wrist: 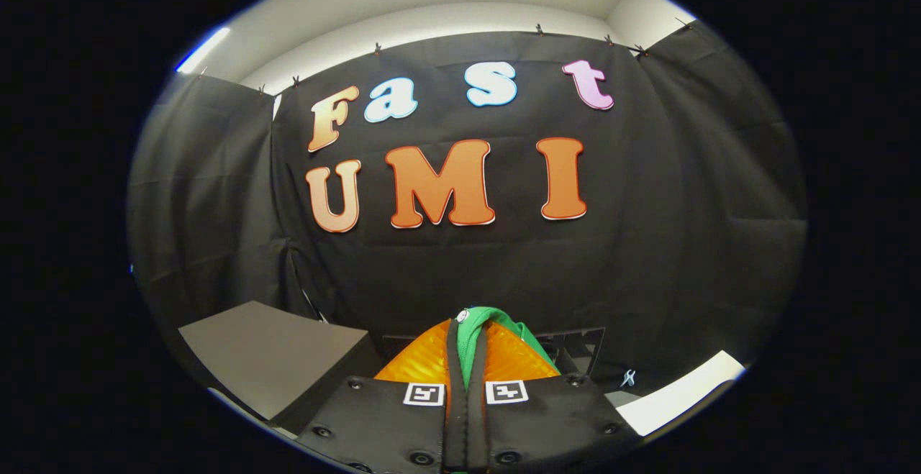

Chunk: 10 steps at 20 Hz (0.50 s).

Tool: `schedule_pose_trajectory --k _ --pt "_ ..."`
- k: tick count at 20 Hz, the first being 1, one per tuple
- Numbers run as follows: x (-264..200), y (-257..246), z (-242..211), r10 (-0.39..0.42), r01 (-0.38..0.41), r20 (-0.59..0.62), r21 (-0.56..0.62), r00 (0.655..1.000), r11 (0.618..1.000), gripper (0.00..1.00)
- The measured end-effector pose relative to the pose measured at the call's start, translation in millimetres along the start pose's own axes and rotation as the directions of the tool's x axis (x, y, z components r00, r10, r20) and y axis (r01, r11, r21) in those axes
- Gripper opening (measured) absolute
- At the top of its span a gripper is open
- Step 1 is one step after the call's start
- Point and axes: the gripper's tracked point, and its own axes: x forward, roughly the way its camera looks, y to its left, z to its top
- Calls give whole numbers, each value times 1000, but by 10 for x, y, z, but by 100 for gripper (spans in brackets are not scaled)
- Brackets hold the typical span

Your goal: Put the clothes into the washing machine and then close the washing machine lid.

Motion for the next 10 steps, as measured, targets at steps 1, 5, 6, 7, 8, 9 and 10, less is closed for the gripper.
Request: schedule_pose_trajectory --k 1,5,6,7,8,9,10 --pt "24 -17 -108 8 -8 -21 -4 1000 1000 8" --pt "127 -36 -614 46 -47 -122 -4 991 999 8" --pt "163 -34 -741 51 -53 -147 -7 988 999 8" --pt "206 -40 -870 57 -60 -169 -12 984 998 8" --pt "224 -48 -995 59 -63 -191 -17 980 998 8" --pt "265 -98 -1111 54 -60 -204 -21 978 998 8" --pt "301 -109 -1227 48 -54 -211 -22 976 998 8"
